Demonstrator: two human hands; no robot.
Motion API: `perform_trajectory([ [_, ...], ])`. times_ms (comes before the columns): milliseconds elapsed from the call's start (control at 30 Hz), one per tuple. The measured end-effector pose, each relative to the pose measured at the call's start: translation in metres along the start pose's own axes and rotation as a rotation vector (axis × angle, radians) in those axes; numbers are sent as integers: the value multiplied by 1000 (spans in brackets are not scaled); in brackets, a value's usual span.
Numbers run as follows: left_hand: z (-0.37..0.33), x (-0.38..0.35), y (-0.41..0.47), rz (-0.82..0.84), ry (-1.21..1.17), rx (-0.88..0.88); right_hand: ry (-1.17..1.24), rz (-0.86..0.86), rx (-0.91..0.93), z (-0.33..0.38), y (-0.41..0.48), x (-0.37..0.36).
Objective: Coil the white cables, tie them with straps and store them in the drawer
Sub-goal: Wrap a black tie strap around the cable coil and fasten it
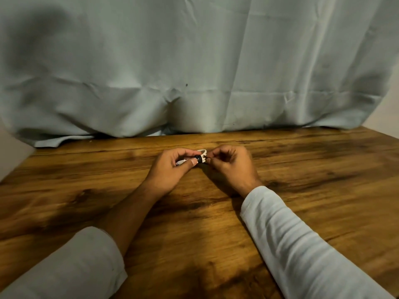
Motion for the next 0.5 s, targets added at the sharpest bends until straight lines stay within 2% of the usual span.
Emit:
perform_trajectory([
  [167,1,-1,1,-10,43,-7,-280,-32,33,8,-1,4],
  [500,-12,-3,-3,-16,139,-41,-584,36,163,34,-9,-5],
])
Point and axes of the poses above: each hand's wrist, its own y-axis towards the middle knuckle, its own x-axis out of the back of the hand, z = x × y, the point moved 8 cm from there along y, towards the middle knuckle, and after that the axes turned 2 degrees about -x, right-handed, at the moved point
